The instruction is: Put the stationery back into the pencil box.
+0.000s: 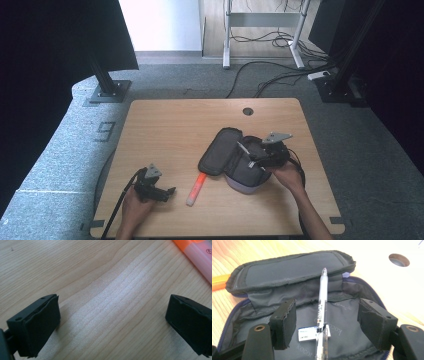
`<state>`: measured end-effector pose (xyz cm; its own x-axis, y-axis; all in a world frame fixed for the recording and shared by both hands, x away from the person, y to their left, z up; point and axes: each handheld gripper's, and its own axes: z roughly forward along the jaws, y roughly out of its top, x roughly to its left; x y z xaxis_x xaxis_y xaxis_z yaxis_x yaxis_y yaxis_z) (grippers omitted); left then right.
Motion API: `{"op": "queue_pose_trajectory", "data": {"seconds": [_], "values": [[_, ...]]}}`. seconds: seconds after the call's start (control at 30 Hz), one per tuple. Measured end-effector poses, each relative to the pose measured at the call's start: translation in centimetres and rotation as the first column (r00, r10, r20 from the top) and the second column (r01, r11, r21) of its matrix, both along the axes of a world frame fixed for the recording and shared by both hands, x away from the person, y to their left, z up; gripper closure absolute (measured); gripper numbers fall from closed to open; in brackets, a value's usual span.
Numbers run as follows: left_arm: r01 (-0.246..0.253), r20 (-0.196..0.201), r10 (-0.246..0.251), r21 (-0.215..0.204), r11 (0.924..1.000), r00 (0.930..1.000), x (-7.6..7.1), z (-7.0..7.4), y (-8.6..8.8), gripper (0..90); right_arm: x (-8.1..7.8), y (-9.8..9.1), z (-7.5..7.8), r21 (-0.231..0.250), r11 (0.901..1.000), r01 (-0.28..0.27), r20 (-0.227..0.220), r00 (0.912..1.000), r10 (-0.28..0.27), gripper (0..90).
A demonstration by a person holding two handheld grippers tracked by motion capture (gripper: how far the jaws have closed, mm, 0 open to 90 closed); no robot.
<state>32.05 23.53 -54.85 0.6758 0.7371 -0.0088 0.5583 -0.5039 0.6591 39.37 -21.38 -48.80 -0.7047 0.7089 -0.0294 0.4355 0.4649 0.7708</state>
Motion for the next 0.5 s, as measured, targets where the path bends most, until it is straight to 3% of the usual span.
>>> {"op": "queue_pose_trajectory", "data": {"seconds": [0.3,0.5], "values": [[0.0,0.0,0.0,0.0,1.0,1.0,0.0,0.0,0.0,0.0,-0.9,-1.3,1.1,0.008,0.9997,0.022,0.034,0.9992,-0.022,26.8],[0.0,0.0,0.0,0.0,1.0,1.0,0.0,0.0,0.0,0.0,-1.5,-2.0,1.7,0.014,0.9992,0.037,0.026,0.999,-0.038,18.5]]}}
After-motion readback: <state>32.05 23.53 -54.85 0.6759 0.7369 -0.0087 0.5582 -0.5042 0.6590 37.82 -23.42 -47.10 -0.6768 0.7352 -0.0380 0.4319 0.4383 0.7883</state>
